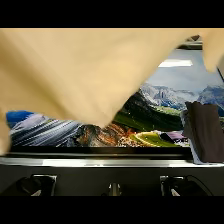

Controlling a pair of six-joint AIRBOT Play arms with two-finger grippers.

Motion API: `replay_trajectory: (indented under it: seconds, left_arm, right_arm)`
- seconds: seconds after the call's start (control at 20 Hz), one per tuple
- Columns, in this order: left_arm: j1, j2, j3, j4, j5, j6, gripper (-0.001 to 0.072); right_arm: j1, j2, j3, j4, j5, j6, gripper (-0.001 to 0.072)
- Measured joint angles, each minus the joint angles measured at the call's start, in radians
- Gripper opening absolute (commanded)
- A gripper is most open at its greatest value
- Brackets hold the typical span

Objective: Fold the shirts.

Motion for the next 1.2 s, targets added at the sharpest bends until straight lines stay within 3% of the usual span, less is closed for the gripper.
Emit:
replay_trajectory:
  seconds: [0.15,0.25,0.5,0.7,0.9,0.95,1.05,1.1,1.2]
  left_arm:
    - [-0.014,-0.026,0.006,0.11,-0.002,-0.01,0.0029]
    - [-0.017,-0.057,0.008,0.238,-0.039,-0.072,0.0029]
    - [0.047,-0.219,-0.043,0.548,-0.272,-0.232,0.0031]
    - [0.14,-0.385,-0.164,0.607,-0.362,-0.301,0.003]
    - [0.182,-0.525,-0.287,0.512,-0.399,-0.358,0.0031]
    - [0.183,-0.551,-0.309,0.481,-0.409,-0.365,0.0031]
    - [0.182,-0.584,-0.336,0.426,-0.424,-0.367,0.0031]
    - [0.183,-0.589,-0.345,0.41,-0.439,-0.352,0.0031]
    - [0.193,-0.579,-0.355,0.393,-0.468,-0.307,0.0031]
  right_arm:
    - [0.0,-0.054,0.012,-0.056,-0.023,0.006,0.0019]
    - [0.0,-0.123,0.015,-0.11,-0.03,0.027,0.002]
    - [-0.001,-0.405,0.015,-0.224,-0.148,0.156,0.002]
    - [-0.001,-0.653,0.014,-0.24,-0.226,0.374,0.0021]
    - [-0.001,-0.826,0.014,-0.177,-0.14,0.541,0.0022]
    - [-0.001,-0.853,0.014,-0.159,-0.115,0.577,0.0115]
    - [-0.002,-0.875,0.014,-0.135,-0.07,0.611,0.0508]
    - [-0.003,-0.87,0.014,-0.129,-0.042,0.603,0.0569]
    - [-0.013,-0.827,0.015,-0.106,0.045,0.522,0.0571]
